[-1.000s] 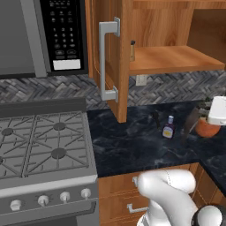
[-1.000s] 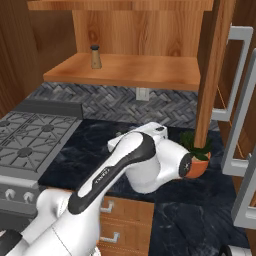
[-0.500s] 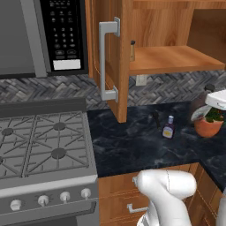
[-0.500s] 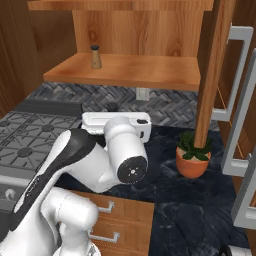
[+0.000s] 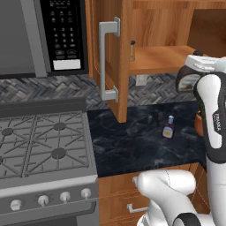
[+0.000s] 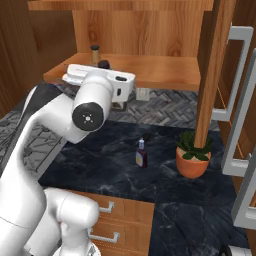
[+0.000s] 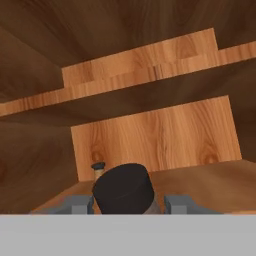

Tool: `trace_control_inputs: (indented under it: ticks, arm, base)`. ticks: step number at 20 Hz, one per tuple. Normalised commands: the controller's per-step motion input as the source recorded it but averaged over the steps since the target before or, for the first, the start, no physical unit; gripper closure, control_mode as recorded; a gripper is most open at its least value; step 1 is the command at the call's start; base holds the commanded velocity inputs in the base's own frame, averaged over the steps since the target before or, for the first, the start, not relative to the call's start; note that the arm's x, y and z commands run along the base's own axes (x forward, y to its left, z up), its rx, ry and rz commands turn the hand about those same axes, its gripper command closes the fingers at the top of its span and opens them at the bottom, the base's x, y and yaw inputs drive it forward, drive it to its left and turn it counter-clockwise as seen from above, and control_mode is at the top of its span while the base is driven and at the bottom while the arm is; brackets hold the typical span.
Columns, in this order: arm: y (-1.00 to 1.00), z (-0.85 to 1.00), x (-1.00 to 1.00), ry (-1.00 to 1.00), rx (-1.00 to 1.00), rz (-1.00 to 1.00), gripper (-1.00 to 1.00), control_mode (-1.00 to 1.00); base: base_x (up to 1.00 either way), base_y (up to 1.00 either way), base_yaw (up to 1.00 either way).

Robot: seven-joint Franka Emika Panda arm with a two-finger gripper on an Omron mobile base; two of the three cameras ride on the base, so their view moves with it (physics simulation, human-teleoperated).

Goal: There are various items on the counter. Only move the condiments/shakers into the cabinet.

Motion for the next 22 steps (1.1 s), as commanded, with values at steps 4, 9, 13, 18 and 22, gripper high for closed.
trace_control_inputs:
  ticks: [4,9,13,18,22]
  arm:
    - [0.00,0.96,0.31,0.03,0.00,-0.03,1.00,-1.00]
    - [0.01,0.09,0.00,0.00,0.00,0.00,1.00,-1.00]
    - [0.00,0.00,0.05,0.00,0.00,0.00,1.00,-1.00]
    - [0.00,0.04,0.22,0.00,0.02,0.00,1.00,-1.00]
    - [0.01,0.34,0.23,0.00,0.04,0.00,1.00,-1.00]
  base:
    - [0.00,0.00,0.00]
    - [0.00,0.00,0.00]
    - [0.00,0.00,0.00]
    - [0.00,0.00,0.00]
    - [0.00,0.00,0.00]
